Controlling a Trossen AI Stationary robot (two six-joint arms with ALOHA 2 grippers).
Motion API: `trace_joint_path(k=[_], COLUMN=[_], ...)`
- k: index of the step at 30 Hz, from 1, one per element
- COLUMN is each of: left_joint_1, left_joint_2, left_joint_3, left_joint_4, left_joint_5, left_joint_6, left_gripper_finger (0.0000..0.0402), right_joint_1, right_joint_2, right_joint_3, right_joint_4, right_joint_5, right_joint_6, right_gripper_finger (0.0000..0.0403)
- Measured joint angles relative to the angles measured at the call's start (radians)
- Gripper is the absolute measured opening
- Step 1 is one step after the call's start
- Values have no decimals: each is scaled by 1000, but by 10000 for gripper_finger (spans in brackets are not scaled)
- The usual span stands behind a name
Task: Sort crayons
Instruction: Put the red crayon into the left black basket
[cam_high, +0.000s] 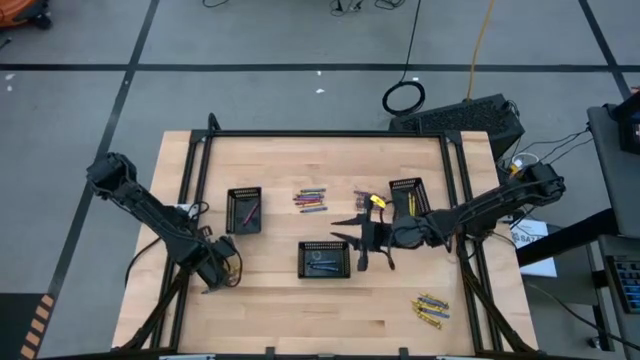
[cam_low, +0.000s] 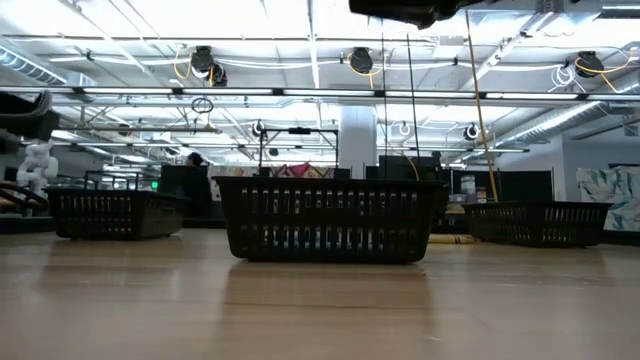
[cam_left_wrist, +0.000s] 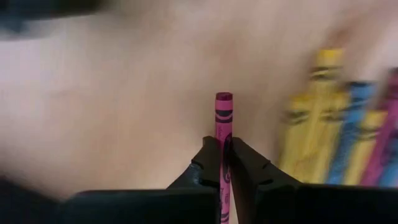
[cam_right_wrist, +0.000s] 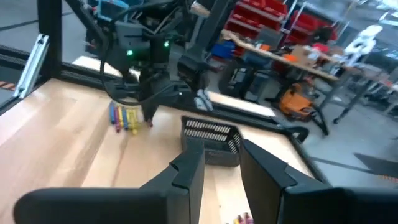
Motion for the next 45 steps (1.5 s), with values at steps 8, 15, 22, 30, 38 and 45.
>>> trace_joint_path(k=[8, 15, 22, 30, 38, 45], left_joint_1=[23, 137, 437, 695, 782, 824], left_joint_2=[-174, -336, -366, -277, -163, -82], left_joint_3=[176, 218, 164, 83, 67, 67], left_joint_4=[-173, -38, -15, 72, 73, 97], left_joint_5=[-274, -594, -524, -291, -241, -217], left_joint_6=[10, 166, 239, 378, 439, 505], left_gripper_finger=[4, 2, 2, 2, 5, 38], right_joint_1=[21, 21, 21, 21, 25, 25], right_joint_2=[-13, -13, -13, -13, -13, -13], right_joint_3=[0, 0, 0, 0, 0, 0], right_joint_4=[-11, -18, -18, -20, -28, -29], right_joint_5=[0, 0, 0, 0, 0, 0], right_joint_6=[31, 39, 39, 67, 73, 92], right_gripper_finger=[86, 86, 86, 86, 86, 86])
